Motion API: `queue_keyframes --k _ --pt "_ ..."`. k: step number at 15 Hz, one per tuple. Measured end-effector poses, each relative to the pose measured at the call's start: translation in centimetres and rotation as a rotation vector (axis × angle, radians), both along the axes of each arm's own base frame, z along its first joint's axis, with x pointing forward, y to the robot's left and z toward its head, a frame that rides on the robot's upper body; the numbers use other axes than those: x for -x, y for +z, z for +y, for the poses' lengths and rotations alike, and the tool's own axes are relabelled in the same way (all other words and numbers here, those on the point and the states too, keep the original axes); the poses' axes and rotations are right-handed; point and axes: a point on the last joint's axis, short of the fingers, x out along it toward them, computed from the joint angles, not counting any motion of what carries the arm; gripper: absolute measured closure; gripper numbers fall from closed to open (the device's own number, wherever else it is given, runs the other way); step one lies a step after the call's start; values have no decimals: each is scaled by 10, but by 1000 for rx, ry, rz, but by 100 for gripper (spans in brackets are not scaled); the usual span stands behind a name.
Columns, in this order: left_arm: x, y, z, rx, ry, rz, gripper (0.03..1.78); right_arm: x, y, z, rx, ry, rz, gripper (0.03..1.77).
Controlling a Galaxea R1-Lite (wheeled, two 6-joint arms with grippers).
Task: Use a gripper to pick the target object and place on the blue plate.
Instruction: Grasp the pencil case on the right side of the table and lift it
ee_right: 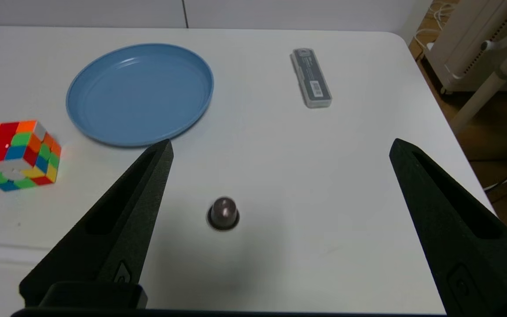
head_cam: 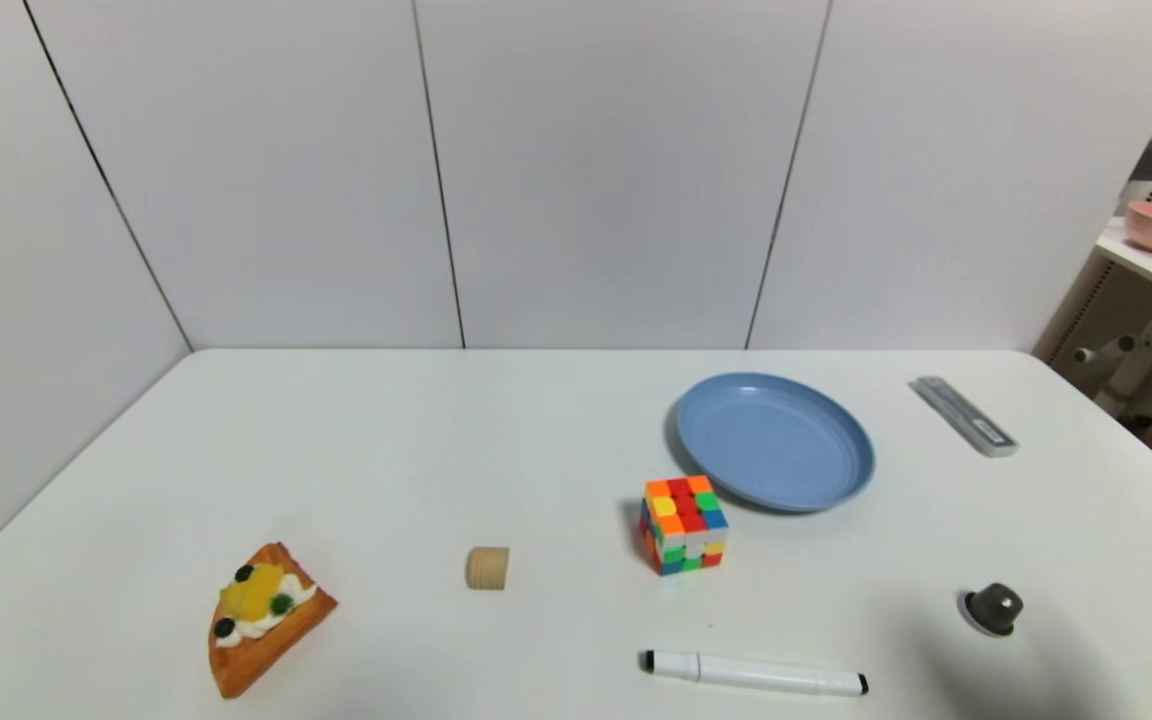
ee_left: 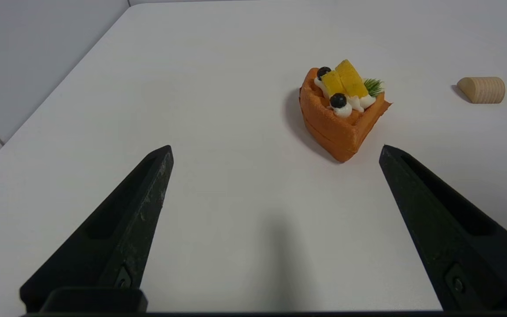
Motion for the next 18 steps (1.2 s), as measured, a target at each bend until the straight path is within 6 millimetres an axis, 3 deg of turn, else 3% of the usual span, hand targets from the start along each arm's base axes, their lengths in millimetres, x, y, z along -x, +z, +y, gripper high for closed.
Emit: queue_keyframes --k 5,9,14,18 --pt "0 0 0 0 0 0 12 -109 46 -16 -9 -40 129 10" --pt "0 0 0 0 0 0 12 -177 64 -36 -22 -84 304 10" --pt "0 0 0 0 0 0 12 -243 31 -54 5 -68 548 10" --pt "0 0 0 0 0 0 12 -277 -7 -65 55 -29 662 10"
